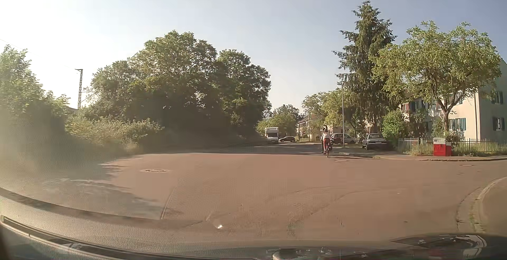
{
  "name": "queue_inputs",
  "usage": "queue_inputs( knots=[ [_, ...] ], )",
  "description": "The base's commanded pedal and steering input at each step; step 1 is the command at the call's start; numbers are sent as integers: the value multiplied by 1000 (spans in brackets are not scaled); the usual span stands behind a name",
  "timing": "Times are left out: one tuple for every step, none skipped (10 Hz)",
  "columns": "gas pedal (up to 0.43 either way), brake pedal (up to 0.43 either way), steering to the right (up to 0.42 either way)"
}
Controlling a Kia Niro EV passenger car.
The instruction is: Follow the waypoints while adhering to traffic rules and regulations
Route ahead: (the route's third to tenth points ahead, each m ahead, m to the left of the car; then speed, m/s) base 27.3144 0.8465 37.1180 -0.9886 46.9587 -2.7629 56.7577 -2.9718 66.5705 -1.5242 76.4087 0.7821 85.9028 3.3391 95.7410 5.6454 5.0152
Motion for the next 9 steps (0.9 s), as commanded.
queue_inputs(
  knots=[
    [67, 0, 70],
    [87, 0, 70],
    [110, 0, 70],
    [118, 0, 68],
    [118, 0, 67],
    [118, 0, 64],
    [118, 0, 60],
    [118, 0, 59],
    [130, 0, 59]
  ],
)
